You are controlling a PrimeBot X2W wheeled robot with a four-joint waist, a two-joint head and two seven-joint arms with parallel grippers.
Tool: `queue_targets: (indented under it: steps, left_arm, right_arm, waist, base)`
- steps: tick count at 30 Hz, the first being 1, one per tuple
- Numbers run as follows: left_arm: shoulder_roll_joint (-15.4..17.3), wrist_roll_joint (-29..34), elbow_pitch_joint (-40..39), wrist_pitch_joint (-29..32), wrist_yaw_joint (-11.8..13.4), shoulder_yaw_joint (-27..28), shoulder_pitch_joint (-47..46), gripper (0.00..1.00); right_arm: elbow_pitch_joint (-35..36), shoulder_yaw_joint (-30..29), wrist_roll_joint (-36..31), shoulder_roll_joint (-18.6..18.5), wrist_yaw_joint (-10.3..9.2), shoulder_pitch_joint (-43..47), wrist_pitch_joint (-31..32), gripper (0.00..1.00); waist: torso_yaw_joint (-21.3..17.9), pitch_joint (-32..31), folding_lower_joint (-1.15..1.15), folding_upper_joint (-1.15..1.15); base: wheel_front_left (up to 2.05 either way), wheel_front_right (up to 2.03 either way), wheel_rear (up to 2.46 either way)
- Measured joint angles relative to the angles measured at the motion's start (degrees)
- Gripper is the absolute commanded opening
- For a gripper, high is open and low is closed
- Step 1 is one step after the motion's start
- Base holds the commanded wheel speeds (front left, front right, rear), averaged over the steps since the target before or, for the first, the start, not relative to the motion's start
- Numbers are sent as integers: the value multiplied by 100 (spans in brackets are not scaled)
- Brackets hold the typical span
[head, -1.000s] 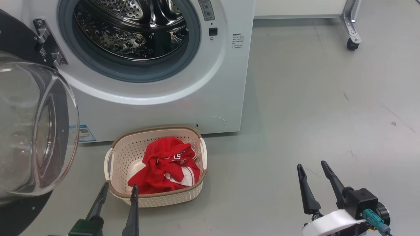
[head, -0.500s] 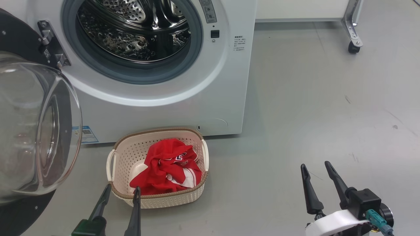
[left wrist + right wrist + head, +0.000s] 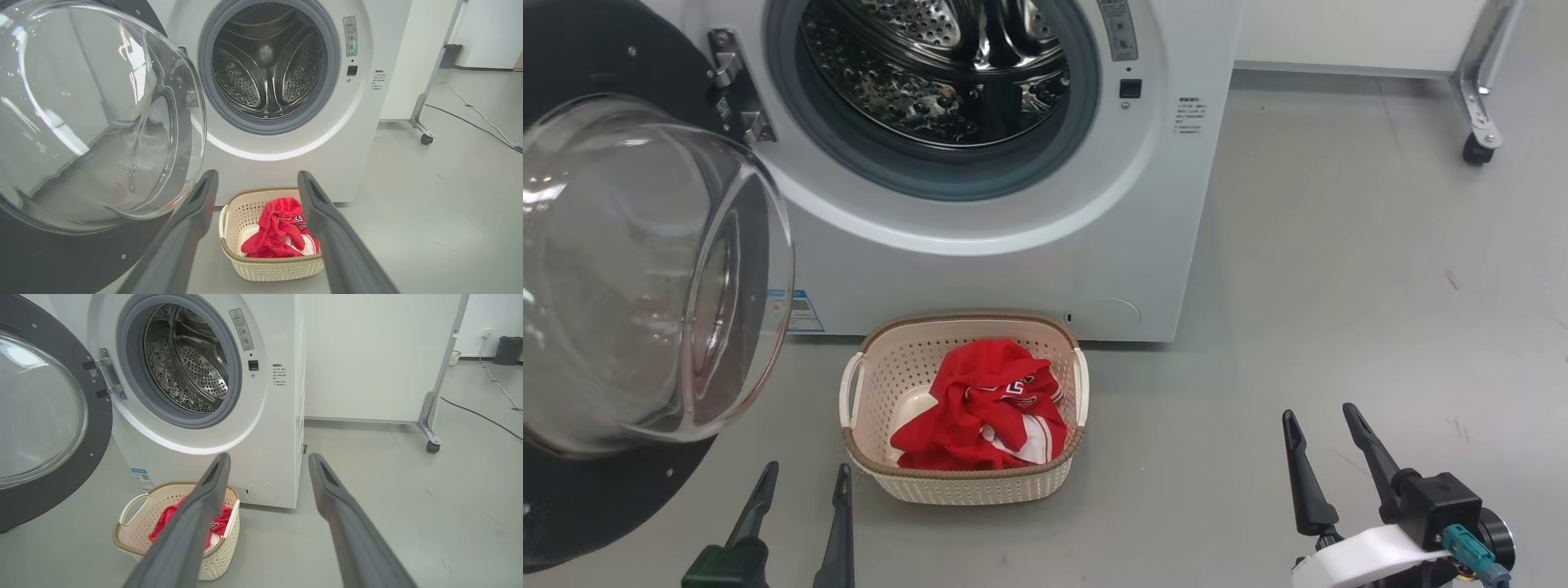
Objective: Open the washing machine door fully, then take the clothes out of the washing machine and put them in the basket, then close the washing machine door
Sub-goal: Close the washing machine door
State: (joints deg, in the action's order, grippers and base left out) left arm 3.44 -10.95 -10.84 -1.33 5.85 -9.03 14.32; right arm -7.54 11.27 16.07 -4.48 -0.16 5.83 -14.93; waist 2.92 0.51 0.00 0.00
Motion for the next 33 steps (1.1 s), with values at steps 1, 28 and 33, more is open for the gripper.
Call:
queue_targets:
  steps: [1,28,33]
  left_arm:
    - [-1,0,8,0,2,11,-1,100]
    - [-18,-5,135,-59,49,436,-14,100]
    - [-24,-7,127,-76,51,538,-13,100]
  right_arm:
    - [5,1,0,-7,0,1,0,100]
    - [132,286,-1,15,9,55,103,100]
    - [131,368,-1,36,32,55,113,100]
  waist:
    - [57,-1,0,0]
    - [1967,-27,0,0]
    - [2181,-40,0,0]
  base:
    - [0,0,0]
    - [0,0,0]
    - [0,0,0]
